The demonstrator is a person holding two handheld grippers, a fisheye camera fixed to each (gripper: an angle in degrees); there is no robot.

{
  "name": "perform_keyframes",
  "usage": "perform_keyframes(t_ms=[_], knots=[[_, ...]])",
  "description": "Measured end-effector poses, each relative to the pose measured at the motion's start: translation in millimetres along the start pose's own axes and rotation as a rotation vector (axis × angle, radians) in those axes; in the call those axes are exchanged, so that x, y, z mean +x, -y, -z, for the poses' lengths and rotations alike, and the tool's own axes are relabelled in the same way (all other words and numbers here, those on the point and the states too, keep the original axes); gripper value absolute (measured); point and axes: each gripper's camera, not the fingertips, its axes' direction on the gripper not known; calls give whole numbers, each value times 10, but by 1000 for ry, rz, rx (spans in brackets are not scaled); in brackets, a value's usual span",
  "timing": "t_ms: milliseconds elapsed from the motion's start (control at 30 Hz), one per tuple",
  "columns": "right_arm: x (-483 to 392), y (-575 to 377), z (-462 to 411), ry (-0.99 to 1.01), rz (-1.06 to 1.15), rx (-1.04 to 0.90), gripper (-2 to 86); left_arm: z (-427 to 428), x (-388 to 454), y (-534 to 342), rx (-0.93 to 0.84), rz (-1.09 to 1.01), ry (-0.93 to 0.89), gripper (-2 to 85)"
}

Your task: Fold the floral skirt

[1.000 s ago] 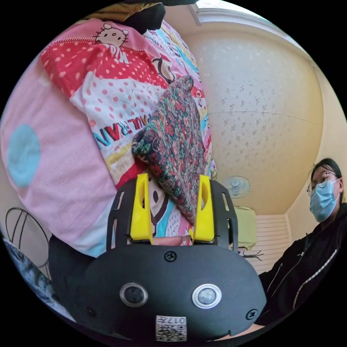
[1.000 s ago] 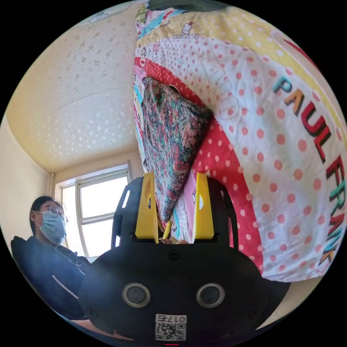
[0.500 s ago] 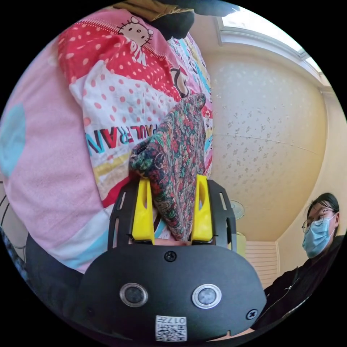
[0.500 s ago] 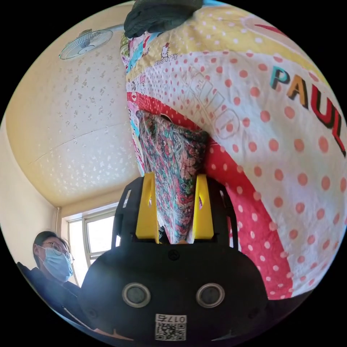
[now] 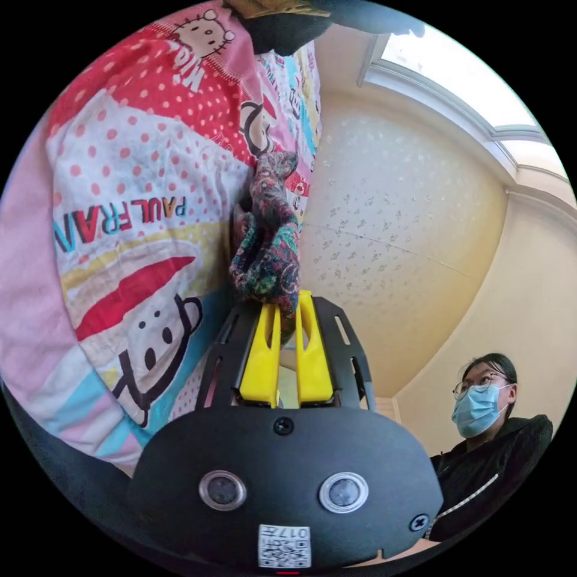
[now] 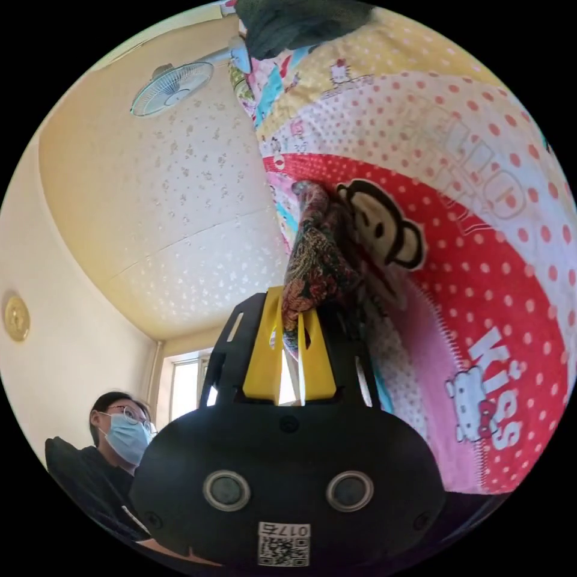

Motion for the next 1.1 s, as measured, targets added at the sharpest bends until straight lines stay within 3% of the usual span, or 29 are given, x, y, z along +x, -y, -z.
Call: perform_keyframes(t_ms=[200, 367, 600, 733, 933, 1033, 1100], knots=[[-1207, -227, 128, 126, 164, -185, 1, 348, 1197, -19, -118, -172, -66, 43], [-2256, -737, 771, 216, 273, -345, 0, 1035, 2064, -484, -255, -275, -104, 43], [-2828, -1048, 1101, 193, 314, -288, 1, 1224, 2939, -808, -262, -460, -33, 43], [-2491, -661, 614, 238, 195, -200, 9, 689, 2628, -348, -228, -336, -85, 43], [-1803, 605, -856, 175, 288, -138, 58, -781, 1701, 1007, -159, -359, -55, 87], [-1291, 969, -1290, 293, 179, 41, 79, -1281, 1106, 1525, -77, -276, -120, 145], [-1229, 1005, -1501, 379, 248, 24, 78, -1309, 786, 1614, 26, -304, -263, 136]])
